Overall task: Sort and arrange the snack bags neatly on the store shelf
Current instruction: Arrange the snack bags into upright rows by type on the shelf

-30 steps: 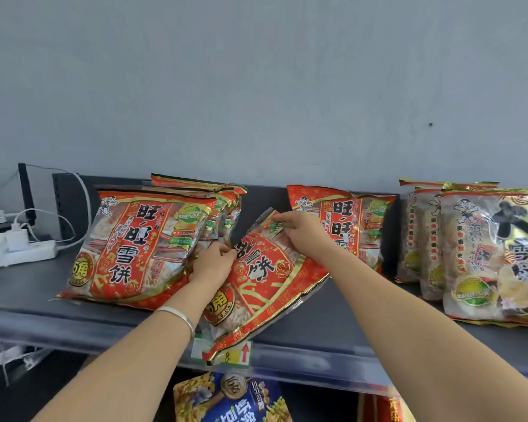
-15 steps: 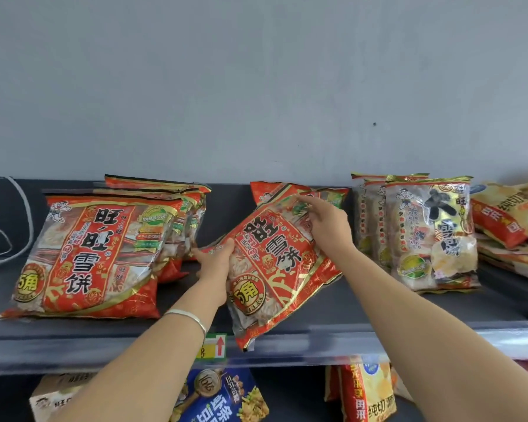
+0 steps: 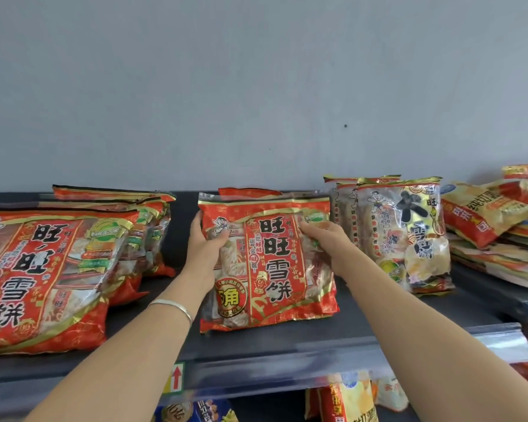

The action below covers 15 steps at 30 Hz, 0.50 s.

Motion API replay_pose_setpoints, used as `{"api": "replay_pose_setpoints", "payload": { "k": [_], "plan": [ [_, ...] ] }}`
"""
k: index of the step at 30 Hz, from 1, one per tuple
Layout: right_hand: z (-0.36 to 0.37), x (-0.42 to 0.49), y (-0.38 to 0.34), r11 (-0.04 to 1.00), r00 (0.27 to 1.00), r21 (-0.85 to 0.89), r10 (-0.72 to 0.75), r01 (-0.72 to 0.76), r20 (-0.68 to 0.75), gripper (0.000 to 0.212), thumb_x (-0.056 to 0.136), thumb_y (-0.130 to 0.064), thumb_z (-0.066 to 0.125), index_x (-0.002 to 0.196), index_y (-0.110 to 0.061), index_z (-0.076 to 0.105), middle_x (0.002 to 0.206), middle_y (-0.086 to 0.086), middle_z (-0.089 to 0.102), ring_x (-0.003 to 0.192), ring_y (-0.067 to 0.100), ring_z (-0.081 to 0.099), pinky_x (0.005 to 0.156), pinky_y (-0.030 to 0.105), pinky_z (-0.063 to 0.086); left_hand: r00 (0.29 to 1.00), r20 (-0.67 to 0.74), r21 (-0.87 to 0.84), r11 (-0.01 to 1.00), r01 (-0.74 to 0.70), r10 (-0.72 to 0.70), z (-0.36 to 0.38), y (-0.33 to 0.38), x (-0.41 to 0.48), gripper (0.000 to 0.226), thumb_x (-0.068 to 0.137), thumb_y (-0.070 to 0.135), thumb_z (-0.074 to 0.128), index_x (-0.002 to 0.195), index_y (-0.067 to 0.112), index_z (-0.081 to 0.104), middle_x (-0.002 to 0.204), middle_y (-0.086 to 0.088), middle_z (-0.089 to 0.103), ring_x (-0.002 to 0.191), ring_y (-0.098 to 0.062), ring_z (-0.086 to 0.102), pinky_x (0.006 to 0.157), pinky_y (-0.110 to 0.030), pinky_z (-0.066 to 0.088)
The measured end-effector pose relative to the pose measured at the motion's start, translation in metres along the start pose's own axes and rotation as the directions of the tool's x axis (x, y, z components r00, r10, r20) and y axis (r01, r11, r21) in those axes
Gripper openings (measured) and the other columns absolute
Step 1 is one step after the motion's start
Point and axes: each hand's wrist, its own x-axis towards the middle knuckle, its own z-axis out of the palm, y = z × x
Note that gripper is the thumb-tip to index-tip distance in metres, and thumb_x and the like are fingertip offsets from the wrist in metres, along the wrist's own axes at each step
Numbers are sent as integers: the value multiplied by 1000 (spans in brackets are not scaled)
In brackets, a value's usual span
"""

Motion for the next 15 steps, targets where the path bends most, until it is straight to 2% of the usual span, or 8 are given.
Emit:
{"api": "replay_pose_setpoints", "payload": {
  "k": [2, 4, 6, 8, 9, 10, 13, 15],
  "plan": [
    [-2, 12, 0, 991, 991, 29, -130, 132, -41, 35, 84, -27, 73, 110, -14, 54, 105, 8, 70, 97, 27, 68, 93, 49, 52, 999, 3, 57, 997, -44, 44, 11, -1, 12, 57, 92, 9, 57, 139, 32, 34, 126, 0, 56, 115, -21, 57, 92, -47, 50],
    [-5, 24, 1, 981, 978, 8, -193, 194, -77, 41, 84, -30, 72, 117, -19, 51, 111, 3, 66, 102, 23, 65, 95, 47, 50, 997, -4, 147, 986, -79, 81, 21, -3, 23, 63, 92, 11, 57, 143, 33, 27, 134, 0, 51, 123, -21, 51, 101, -51, 44],
    [-8, 39, 8, 989, 986, -10, -146, 145, -86, 71, 77, -40, 76, 134, -19, 40, 126, 5, 59, 113, 26, 60, 98, 51, 47, 997, -59, 276, 961, -22, 40, 26, -10, 35, 80, 89, 21, 63, 149, 34, 11, 149, -3, 34, 135, -27, 37, 106, -56, 35],
    [-12, 53, 19, 997, 994, -52, -54, 49, -100, 96, 74, -48, 76, 149, -22, 22, 147, 10, 43, 128, 32, 49, 104, 56, 42, 993, -98, 371, 923, 100, -68, 27, -23, 38, 96, 81, 39, 70, 150, 35, 4, 156, -6, 18, 141, -31, 27, 110, -56, 30],
    [-14, 59, 26, 997, 996, -71, -24, 18, -91, 97, 77, -48, 74, 151, -20, 18, 149, 11, 40, 130, 33, 47, 105, 55, 41, 990, -62, 355, 925, 138, -125, 27, -31, 37, 103, 73, 48, 74, 149, 37, 6, 155, -6, 21, 139, -31, 31, 109, -54, 32],
    [-14, 64, 32, 998, 998, -62, 6, -10, -68, 93, 78, -46, 74, 150, -17, 22, 145, 11, 45, 127, 32, 50, 104, 54, 42, 988, -11, 321, 935, 152, -157, 27, -42, 36, 106, 68, 51, 78, 148, 37, 9, 151, -5, 31, 134, -29, 38, 106, -52, 36],
    [-14, 74, 43, 999, 999, -17, 34, -34, 3, 64, 83, -46, 68, 134, -16, 43, 122, 6, 63, 106, 26, 64, 97, 48, 49, 991, 8, 254, 959, 128, -135, 29, -60, 37, 86, 79, 33, 74, 145, 29, 19, 130, 2, 50, 118, -21, 52, 100, -43, 43],
    [-15, 82, 42, 1000, 999, -2, 15, -15, 40, 60, 83, -51, 67, 129, -19, 46, 119, 4, 65, 103, 24, 65, 95, 45, 50, 993, -41, 221, 968, 121, -115, 29, -63, 43, 76, 78, 41, 73, 139, 27, 30, 124, 1, 56, 109, -20, 59, 96, -44, 47]
  ]
}}
